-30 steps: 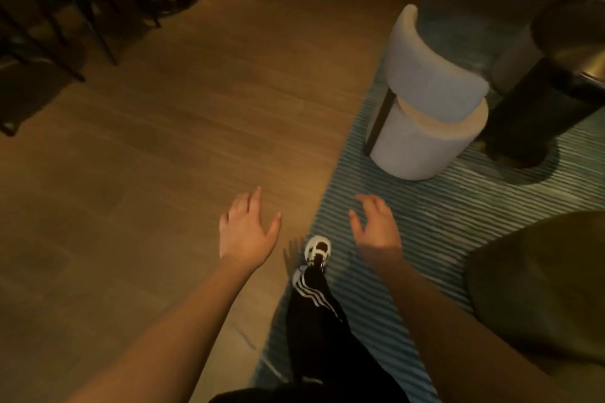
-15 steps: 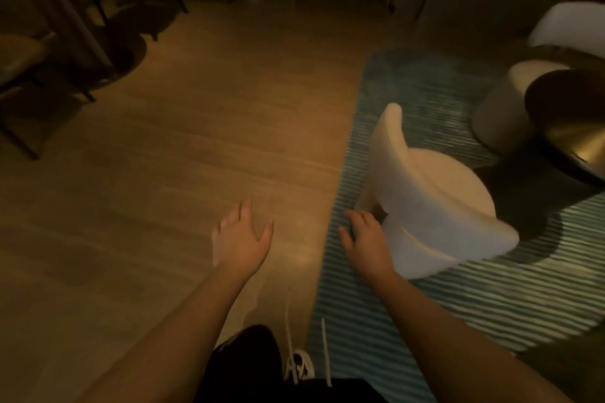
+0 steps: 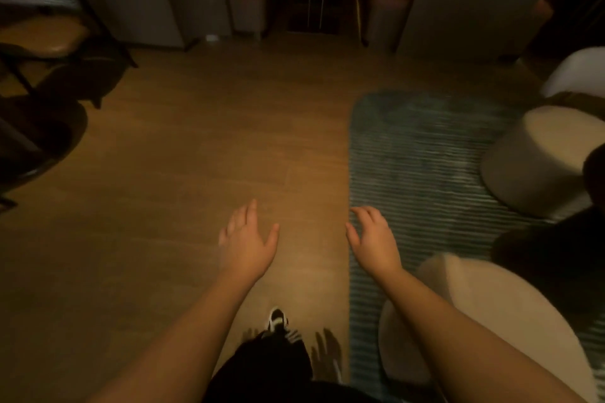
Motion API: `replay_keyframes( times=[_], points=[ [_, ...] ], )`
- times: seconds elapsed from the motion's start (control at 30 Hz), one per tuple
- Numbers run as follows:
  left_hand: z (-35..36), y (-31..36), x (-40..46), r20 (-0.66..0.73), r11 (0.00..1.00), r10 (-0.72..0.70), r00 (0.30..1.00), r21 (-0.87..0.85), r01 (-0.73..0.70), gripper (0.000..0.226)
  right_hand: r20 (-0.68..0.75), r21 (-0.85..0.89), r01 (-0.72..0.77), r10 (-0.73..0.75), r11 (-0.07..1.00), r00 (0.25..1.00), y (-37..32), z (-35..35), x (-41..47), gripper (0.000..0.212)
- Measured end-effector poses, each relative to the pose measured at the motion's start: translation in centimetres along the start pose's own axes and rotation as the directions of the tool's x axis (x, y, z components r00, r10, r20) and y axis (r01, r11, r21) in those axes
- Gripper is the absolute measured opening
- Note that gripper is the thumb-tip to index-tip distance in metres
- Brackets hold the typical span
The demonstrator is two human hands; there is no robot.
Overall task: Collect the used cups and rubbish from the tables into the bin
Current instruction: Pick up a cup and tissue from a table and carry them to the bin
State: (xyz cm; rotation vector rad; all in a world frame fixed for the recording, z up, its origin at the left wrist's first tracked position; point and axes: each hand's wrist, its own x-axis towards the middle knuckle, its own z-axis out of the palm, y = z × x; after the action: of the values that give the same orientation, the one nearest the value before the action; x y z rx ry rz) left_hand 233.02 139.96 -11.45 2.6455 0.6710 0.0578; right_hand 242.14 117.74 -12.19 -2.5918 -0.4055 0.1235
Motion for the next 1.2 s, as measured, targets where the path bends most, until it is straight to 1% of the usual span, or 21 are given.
replay_keyframes(
  times=[0.13, 0.27, 0.43, 0.6, 0.67, 0.77, 0.87, 1.0, 1.07, 1.13, 1.2],
  points=[
    [-2.5, 1.1, 13.9, 0.016, 0.999, 0.033, 0.999, 0.012, -0.033, 0.071, -0.037, -0.006, -0.059, 0.059, 0.998, 0.998, -2.8, -0.6, 13.1, 0.04],
    [-3.5, 2.6, 26.0, 0.036, 0.998, 0.057, 0.998, -0.014, -0.056, 0.072, -0.054, -0.012, -0.085, 0.084, 0.996, 0.995, -3.9, -0.5, 24.1, 0.04],
    [-1.5, 5.0, 42.7, 0.029, 0.995, 0.098, 0.995, -0.03, -0.097, 0.072, -0.067, 0.009, -0.105, 0.106, 0.994, 0.992, -3.0, 1.7, 39.8, 0.039],
    [0.2, 7.9, 62.2, 0.041, 0.993, 0.117, 0.992, -0.011, -0.116, 0.073, -0.046, 0.041, -0.112, 0.114, 0.993, 0.992, -2.1, 3.3, 59.4, 0.039],
    [-0.1, 9.5, 70.3, 0.054, 0.995, 0.096, 0.994, 0.0, -0.096, 0.073, -0.02, 0.03, -0.111, 0.112, 0.993, 0.994, -2.4, 2.6, 67.9, 0.04],
    [-1.2, 12.5, 81.7, 0.061, 0.996, 0.091, 0.994, 0.012, -0.092, 0.073, -0.023, 0.007, -0.129, 0.129, 0.992, 0.991, -2.7, 0.5, 79.5, 0.041],
    [-1.9, 16.1, 91.6, 0.051, 0.998, 0.058, 0.997, -0.04, -0.056, 0.072, -0.046, -0.011, -0.142, 0.142, 0.99, 0.989, -2.5, -1.7, 89.2, 0.041],
    [-1.6, 20.0, 103.9, 0.097, 0.998, 0.025, 0.995, -0.061, -0.019, 0.072, -0.068, -0.027, -0.158, 0.156, 0.987, 0.985, -1.9, -3.2, 100.9, 0.04],
    [-1.0, 21.2, 110.2, 0.079, 0.998, 0.038, 0.996, -0.058, -0.034, 0.072, -0.076, -0.03, -0.164, 0.161, 0.986, 0.984, -1.5, -3.0, 107.1, 0.041],
    [-0.2, 22.1, 116.8, 0.042, 0.995, 0.084, 0.996, -0.063, -0.082, 0.07, -0.074, -0.018, -0.173, 0.172, 0.985, 0.982, -1.1, -2.3, 113.8, 0.041],
    [0.9, 22.8, 124.3, 0.055, 0.99, 0.118, 0.992, -0.089, -0.112, 0.069, -0.071, -0.001, -0.186, 0.185, 0.983, 0.98, -0.8, -1.4, 121.2, 0.041]
  ],
)
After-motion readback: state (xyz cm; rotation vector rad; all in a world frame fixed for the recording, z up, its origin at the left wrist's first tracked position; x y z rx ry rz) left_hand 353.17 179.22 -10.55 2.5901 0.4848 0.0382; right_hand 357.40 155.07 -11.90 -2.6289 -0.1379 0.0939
